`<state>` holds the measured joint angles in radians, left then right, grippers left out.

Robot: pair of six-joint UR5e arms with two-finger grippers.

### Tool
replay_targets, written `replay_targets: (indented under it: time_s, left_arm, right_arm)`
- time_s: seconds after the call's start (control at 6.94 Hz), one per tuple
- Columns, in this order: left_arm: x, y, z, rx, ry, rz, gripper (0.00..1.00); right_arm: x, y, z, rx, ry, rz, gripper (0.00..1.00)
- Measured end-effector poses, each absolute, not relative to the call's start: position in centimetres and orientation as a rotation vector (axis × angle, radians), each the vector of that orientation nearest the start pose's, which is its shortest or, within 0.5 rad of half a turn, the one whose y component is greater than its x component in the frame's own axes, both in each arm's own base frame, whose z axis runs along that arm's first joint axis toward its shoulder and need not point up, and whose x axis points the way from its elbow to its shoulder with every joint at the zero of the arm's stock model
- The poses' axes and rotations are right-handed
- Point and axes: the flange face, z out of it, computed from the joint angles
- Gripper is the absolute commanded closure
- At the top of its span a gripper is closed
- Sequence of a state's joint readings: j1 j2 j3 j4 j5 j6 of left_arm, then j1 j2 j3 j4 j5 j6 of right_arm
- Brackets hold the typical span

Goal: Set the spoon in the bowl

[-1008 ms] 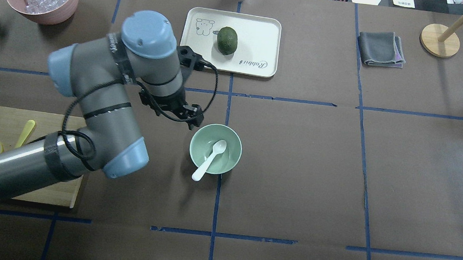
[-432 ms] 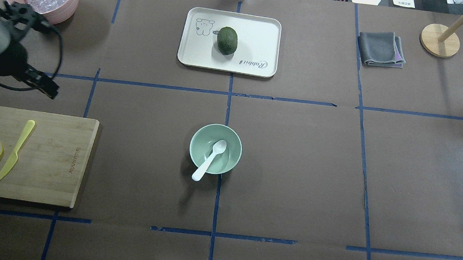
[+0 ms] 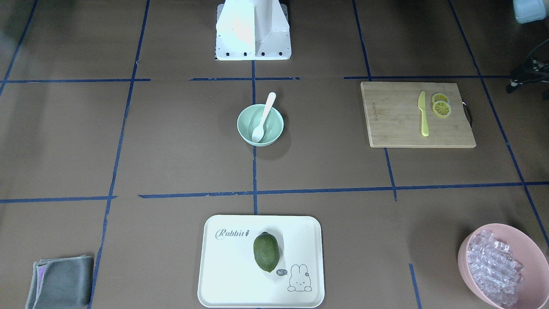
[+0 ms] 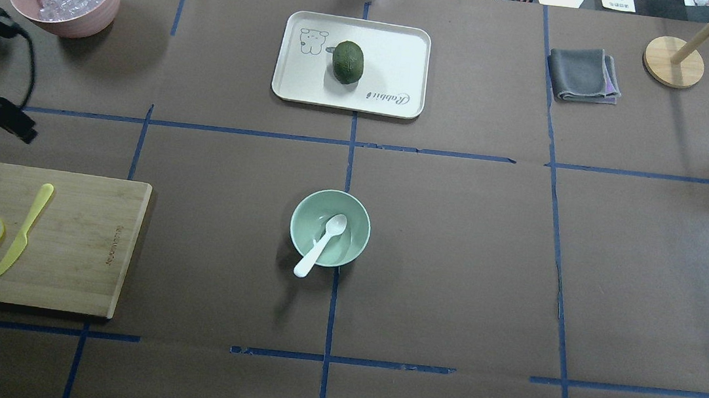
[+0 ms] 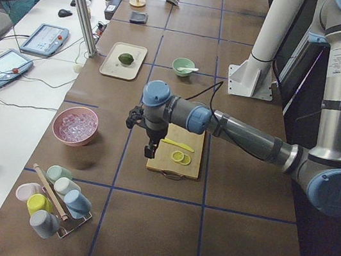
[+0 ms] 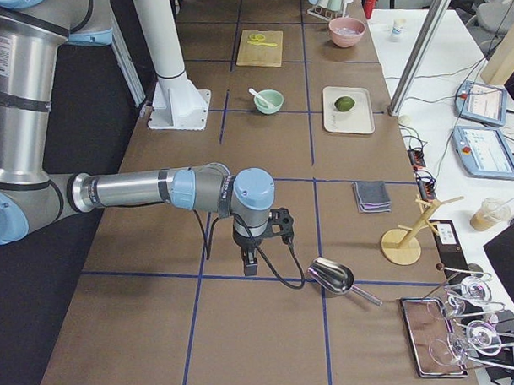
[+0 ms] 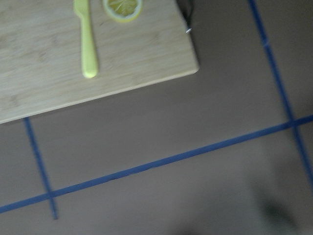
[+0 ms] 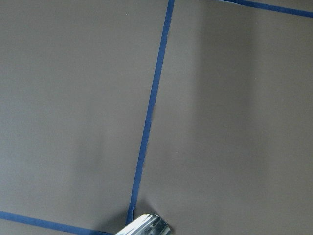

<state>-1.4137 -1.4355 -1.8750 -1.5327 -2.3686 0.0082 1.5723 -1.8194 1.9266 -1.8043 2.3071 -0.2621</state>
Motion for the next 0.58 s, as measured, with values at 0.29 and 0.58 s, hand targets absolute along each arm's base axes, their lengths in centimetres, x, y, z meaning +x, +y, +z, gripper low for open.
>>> replay_targets:
  time_s: [0.29,0.58]
  left_arm:
    - [-6.5,-43.1,64.5,0.075,0.794,0.171,0.0]
    - [-9.4,-42.1,66.0,0.081,0.79,0.13,0.0]
  right_arm:
    - [6.7,-37.6,61.4,-0.015,-0.745,-0.203,0.0]
    - [6.7,-37.8,61.0,-0.007,-0.744,-0.205,0.0]
